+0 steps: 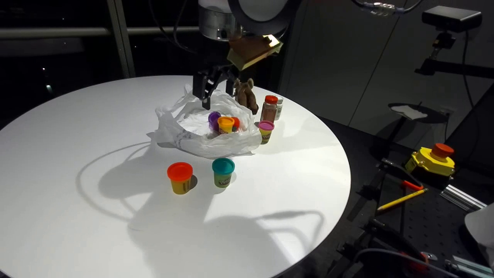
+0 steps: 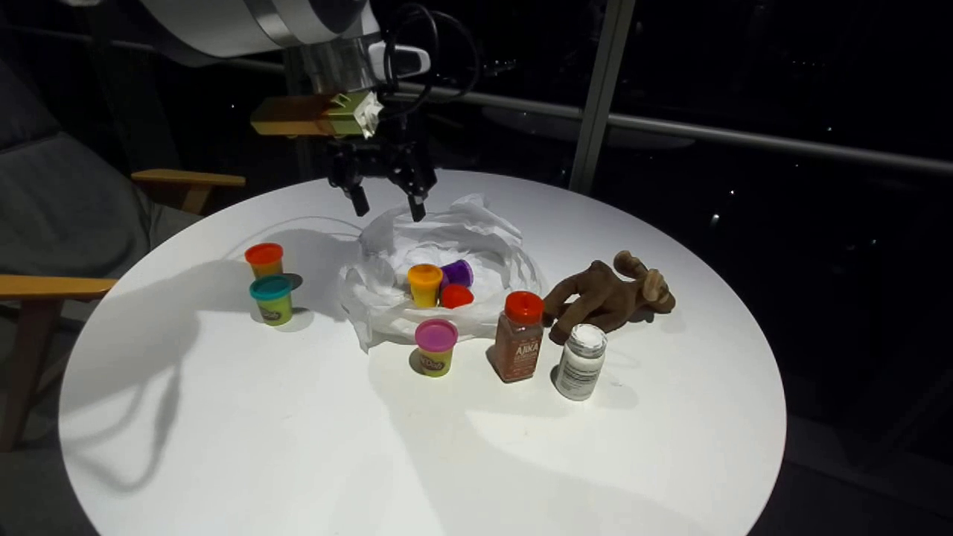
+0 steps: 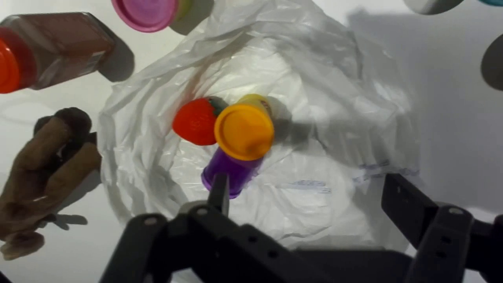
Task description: Remove the objects from the plastic and put them on the table
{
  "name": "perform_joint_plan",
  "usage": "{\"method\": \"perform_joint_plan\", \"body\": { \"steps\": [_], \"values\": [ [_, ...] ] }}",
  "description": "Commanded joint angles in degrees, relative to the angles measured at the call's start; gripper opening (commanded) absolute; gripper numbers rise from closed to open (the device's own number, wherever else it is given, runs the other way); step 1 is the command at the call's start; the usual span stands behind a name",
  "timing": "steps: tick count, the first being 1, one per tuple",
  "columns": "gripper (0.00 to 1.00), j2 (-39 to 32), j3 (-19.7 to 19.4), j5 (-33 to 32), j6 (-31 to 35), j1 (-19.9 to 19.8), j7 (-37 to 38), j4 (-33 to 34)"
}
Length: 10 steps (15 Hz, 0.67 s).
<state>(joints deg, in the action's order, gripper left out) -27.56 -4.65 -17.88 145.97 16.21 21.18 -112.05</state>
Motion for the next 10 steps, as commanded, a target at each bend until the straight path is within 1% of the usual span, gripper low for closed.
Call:
{"method": "perform_joint_plan", "body": {
  "steps": [1, 3, 7, 10],
  "values": [
    [1.0, -6.4, -3.6, -2.5, -4.5, 1.5, 6.8, 7.9],
    [1.0, -9.6, -3.5, -1.2, -7.9, 0.7, 7.1, 11.2],
    [1.0, -14.0, -2.0, 1.7, -13.6, -0.6, 5.1, 15.9],
    [1.0, -15.8, -1.8, 3.5, -15.5, -1.1, 4.9, 18.1]
  ]
}}
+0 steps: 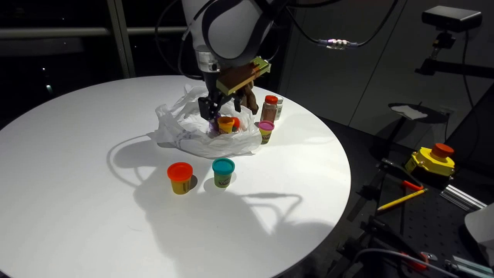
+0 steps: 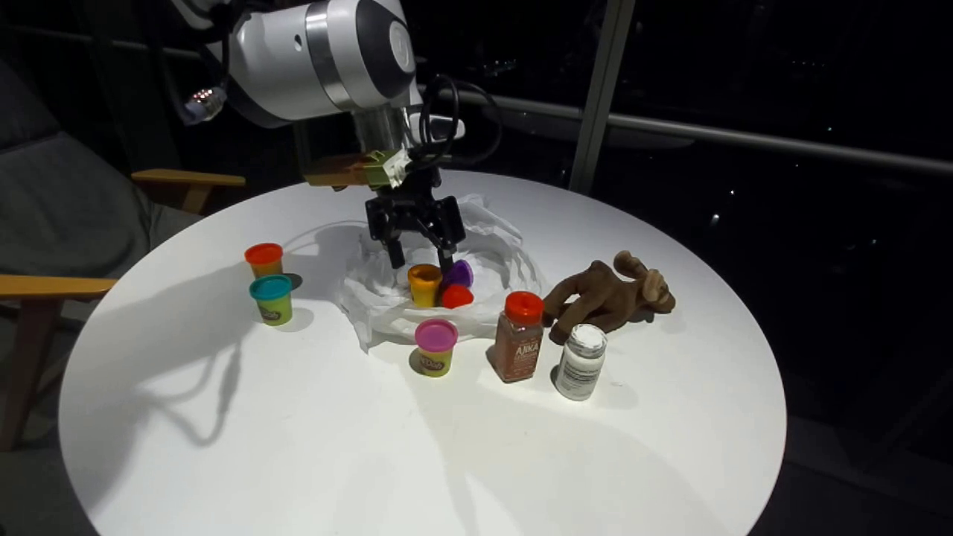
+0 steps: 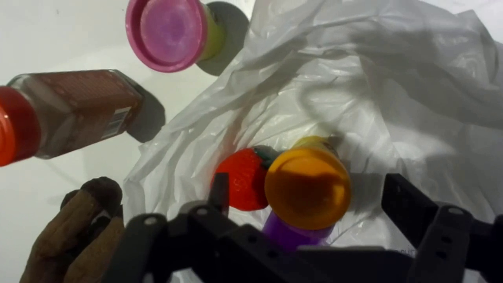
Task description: Remove the objects from the plastic and put them on the table
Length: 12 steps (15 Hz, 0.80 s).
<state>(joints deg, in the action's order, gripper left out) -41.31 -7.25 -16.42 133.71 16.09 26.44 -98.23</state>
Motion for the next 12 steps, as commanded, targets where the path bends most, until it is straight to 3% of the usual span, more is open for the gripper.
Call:
{"method": "perform_joint_plan", "body": {
  "steps": [1, 9, 10, 11, 12],
  "values": [
    [1.0, -2.6, 0.7, 2.4, -3.3, -1.1, -0.1, 5.0],
    [1.0, -4.6, 3.1, 9.9, -4.4, -6.1, -4.0, 8.1],
    [0.93, -4.8, 3.8, 10.9, -4.7, -6.8, -5.0, 8.3],
    [0.77, -5.0, 4.5, 12.1, -4.9, -7.6, -6.3, 8.5],
    [0.68, -5.2, 5.0, 12.9, -5.2, -8.1, -7.2, 8.8]
  ]
}}
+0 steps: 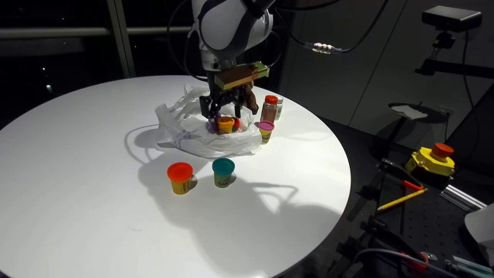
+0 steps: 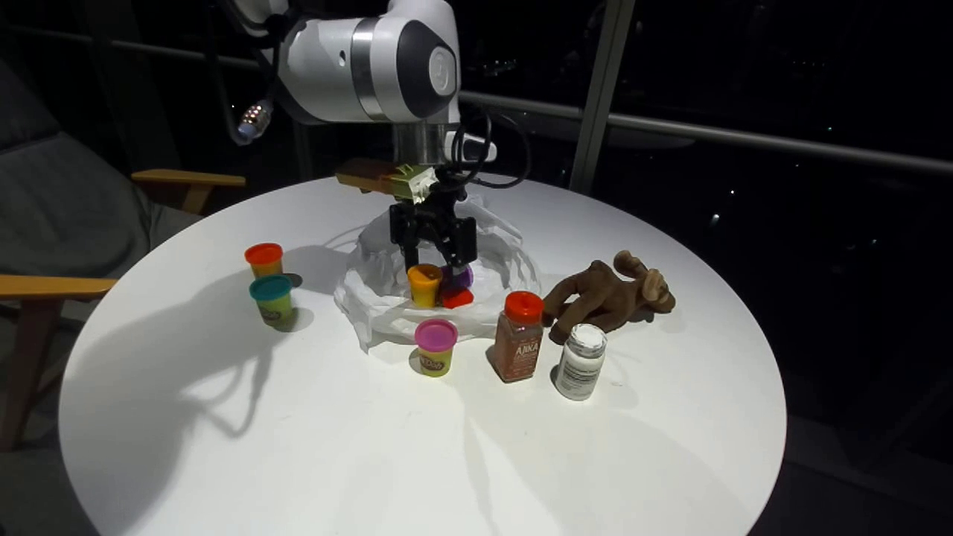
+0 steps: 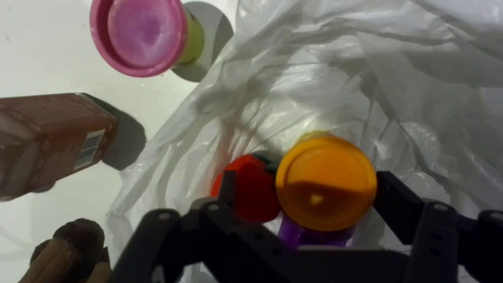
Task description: Remove the objects from the plastic and put them on the table
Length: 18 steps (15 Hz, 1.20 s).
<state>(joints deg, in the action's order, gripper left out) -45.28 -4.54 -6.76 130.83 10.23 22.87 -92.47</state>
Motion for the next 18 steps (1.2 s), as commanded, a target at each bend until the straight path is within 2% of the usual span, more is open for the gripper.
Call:
{"method": "perform_joint_plan", "body": {
  "steps": [1, 5, 8, 12, 16, 18],
  "values": [
    [0.58, -1.4, 2.7, 3.9, -2.6, -2.6, -4.3, 3.3],
    [0.29, -0.5, 3.0, 4.8, -2.7, -2.8, -4.6, 3.1],
    [0.28, 1.5, 2.1, 3.9, -2.2, -1.8, -3.3, 1.4],
    [0.28, 7.9, -0.2, 0.3, -0.5, 1.4, 0.0, -4.4],
    [0.28, 17.5, -2.6, -7.9, 0.3, 6.6, 5.4, -14.0],
    [0.28, 21.9, -2.1, -11.7, 0.1, 8.0, 7.8, -19.0]
  ]
}}
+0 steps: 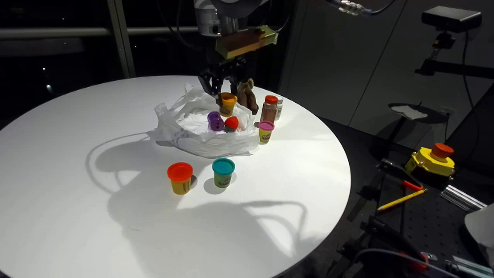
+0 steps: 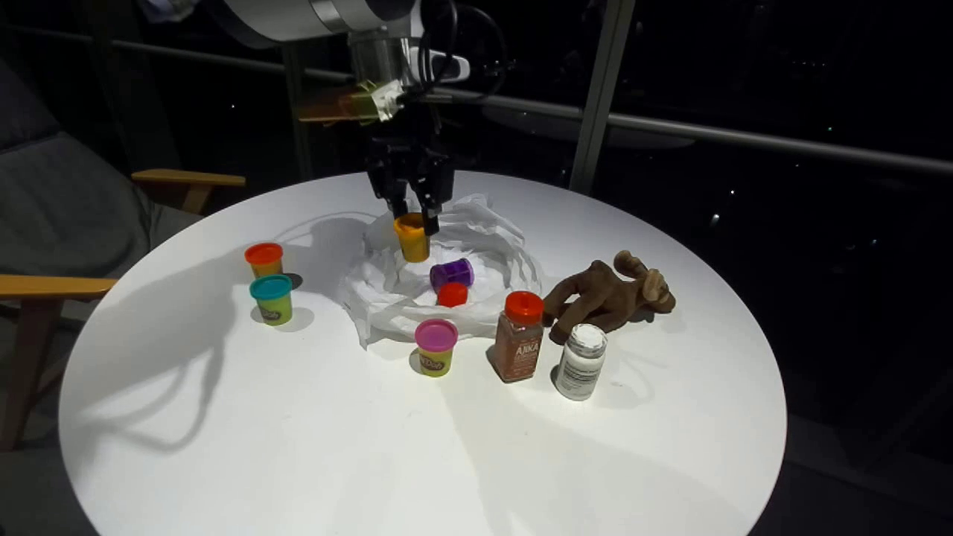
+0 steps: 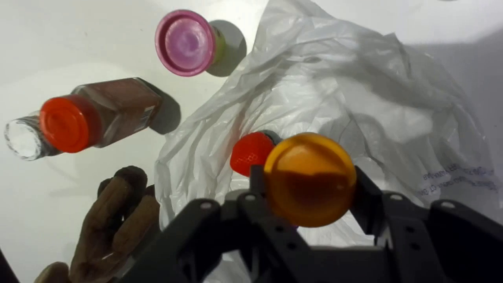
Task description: Remove the objects from the plastic and put them on the table
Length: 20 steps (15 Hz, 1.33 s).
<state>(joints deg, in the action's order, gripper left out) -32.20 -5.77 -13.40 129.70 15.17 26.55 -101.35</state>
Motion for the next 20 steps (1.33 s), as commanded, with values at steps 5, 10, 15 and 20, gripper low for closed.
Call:
{"method": "perform_joint_plan", "body": {
  "steps": [5, 10, 15, 20],
  "values": [
    [0.28, 18.0, 1.7, -10.9, 9.3, 3.4, 9.4, -25.1],
    [0.28, 17.9, 6.3, -2.6, 13.6, -1.2, 0.3, -32.4],
    [0.28, 13.1, 9.4, 4.3, 11.2, -3.6, -10.2, -32.2],
    [0.28, 8.7, 8.2, 2.0, 11.3, -2.0, -10.6, -30.0]
  ]
}}
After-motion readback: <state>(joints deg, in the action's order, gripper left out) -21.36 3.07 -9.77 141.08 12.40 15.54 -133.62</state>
